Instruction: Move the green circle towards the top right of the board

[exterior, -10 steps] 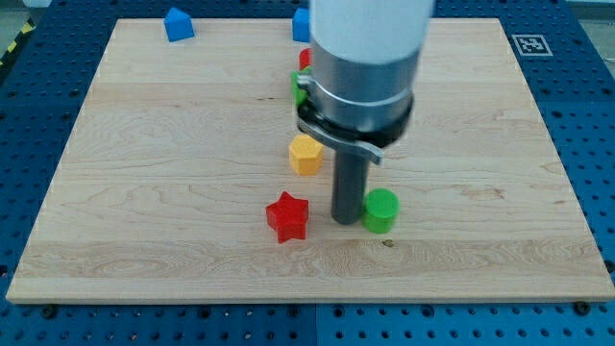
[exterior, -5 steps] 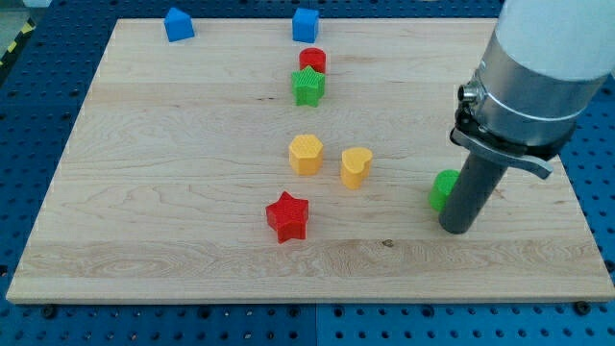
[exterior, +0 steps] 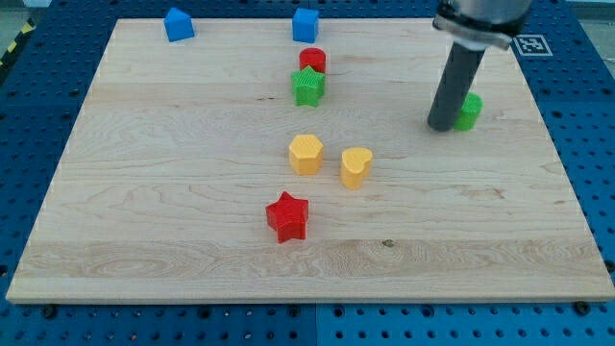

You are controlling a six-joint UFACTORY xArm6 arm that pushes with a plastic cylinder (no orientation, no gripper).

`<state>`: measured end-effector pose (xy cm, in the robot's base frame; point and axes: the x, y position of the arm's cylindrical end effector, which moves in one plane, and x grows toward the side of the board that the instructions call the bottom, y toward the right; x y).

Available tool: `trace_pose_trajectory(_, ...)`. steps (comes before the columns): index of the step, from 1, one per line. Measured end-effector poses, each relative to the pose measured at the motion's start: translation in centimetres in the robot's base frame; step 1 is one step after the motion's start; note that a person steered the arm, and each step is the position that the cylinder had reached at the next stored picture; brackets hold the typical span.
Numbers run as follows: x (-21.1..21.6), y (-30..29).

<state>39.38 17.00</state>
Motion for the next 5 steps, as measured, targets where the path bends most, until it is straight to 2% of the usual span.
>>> trace_pose_trajectory(1, -2.3, 1.3)
trace_pose_trajectory(2, 1.2, 1.6)
trace_pose_trajectory(3, 2.5, 5.3)
trace_pose_trajectory(4, -0.2, 7.8)
trace_pose_trajectory(5, -1.9, 7.8)
